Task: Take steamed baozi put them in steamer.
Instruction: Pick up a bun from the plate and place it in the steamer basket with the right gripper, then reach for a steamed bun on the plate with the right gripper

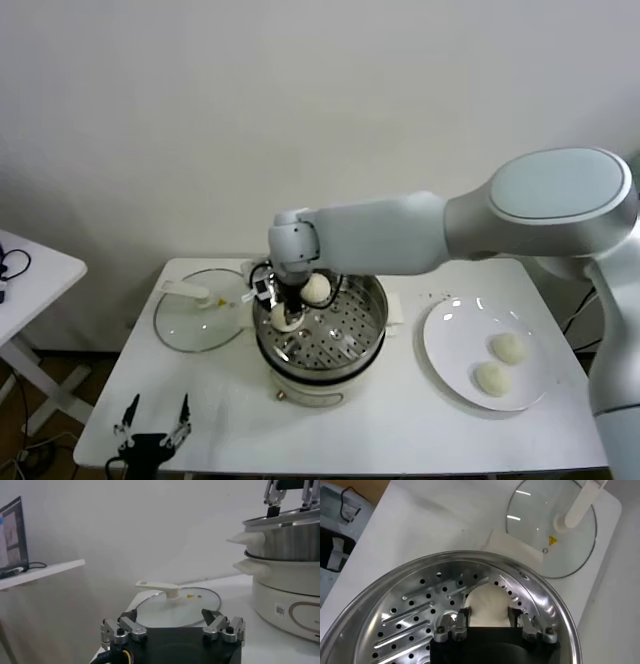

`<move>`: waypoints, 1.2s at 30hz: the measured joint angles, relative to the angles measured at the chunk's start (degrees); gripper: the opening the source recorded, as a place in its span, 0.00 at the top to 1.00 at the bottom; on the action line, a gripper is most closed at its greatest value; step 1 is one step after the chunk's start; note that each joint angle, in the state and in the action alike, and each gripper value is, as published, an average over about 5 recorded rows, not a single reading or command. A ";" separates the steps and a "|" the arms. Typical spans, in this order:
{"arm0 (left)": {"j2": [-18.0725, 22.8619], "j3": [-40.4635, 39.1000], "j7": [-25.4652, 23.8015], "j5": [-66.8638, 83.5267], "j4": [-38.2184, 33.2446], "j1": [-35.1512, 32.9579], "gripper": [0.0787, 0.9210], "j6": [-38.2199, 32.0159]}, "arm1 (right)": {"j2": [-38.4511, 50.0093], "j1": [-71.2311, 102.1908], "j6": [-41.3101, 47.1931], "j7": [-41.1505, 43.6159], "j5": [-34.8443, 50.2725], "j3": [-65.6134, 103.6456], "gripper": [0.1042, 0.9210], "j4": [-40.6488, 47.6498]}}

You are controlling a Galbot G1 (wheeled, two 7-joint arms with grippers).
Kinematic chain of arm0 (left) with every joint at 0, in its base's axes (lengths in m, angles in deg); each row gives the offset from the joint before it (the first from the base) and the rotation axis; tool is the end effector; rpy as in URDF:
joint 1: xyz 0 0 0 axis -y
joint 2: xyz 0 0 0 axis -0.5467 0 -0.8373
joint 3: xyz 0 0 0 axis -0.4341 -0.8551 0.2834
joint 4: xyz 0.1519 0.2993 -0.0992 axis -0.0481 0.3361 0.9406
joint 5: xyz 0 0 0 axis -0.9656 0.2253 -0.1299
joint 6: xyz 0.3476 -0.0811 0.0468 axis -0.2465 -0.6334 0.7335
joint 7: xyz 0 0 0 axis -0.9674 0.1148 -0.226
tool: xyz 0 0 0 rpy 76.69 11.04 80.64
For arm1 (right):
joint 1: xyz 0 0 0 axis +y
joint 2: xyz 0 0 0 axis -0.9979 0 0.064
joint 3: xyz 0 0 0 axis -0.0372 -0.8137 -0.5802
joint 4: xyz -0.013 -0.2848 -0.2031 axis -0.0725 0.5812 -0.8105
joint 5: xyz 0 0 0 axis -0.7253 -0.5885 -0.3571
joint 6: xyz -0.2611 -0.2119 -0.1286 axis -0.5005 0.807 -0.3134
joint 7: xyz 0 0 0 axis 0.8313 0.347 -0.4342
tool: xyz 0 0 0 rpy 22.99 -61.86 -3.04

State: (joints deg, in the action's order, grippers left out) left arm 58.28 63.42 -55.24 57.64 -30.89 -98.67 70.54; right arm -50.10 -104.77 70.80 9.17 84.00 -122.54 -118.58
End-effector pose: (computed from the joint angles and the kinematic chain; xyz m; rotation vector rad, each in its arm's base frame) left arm 0.0939 0.0829 -0.3878 0.1868 -2.9247 -0.2910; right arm 0.4977 0.2531 -0.0981 1.4797 -1.2381 1.6544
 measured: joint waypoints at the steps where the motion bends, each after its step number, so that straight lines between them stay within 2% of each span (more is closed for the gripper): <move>1: 0.00 0.00 0.00 0.00 -0.02 -0.01 0.12 0.03 | 0.11 -0.06 -0.16 0.05 -0.19 0.03 0.37 -0.10; 6: 0.00 0.04 -0.01 -0.02 -0.10 -0.04 0.12 0.08 | 1.58 -1.42 -1.42 0.87 -0.56 -0.30 0.19 -1.65; 9: 0.01 0.02 -0.02 -0.11 -0.11 -0.03 0.12 0.12 | 3.23 -3.10 -2.37 1.56 -0.25 -0.73 0.13 -3.44; 15: 0.05 -0.11 -0.06 -0.55 -0.30 -0.13 0.12 0.17 | 9.26 -8.23 -4.44 3.50 0.78 -2.45 0.12 -9.07; 22: 0.21 -0.20 -0.06 -1.03 -0.39 -0.29 0.12 0.16 | 20.69 -15.37 -7.87 7.21 -0.96 -6.87 0.12 -16.74; 29: 0.30 -0.16 0.00 -1.50 -0.19 -0.47 0.12 -0.12 | 33.35 -17.82 -11.72 10.71 -7.07 -12.37 0.12 -20.98; 36: 0.68 -0.12 0.06 -1.75 -0.12 -0.54 0.12 -0.18 | 44.32 -12.85 -13.87 12.28 -16.40 -12.86 0.12 -20.87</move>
State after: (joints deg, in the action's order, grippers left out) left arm 58.96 63.31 -55.19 55.89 -31.01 -99.21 70.36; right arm -5.78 -117.62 56.93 21.46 67.60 -135.41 -139.45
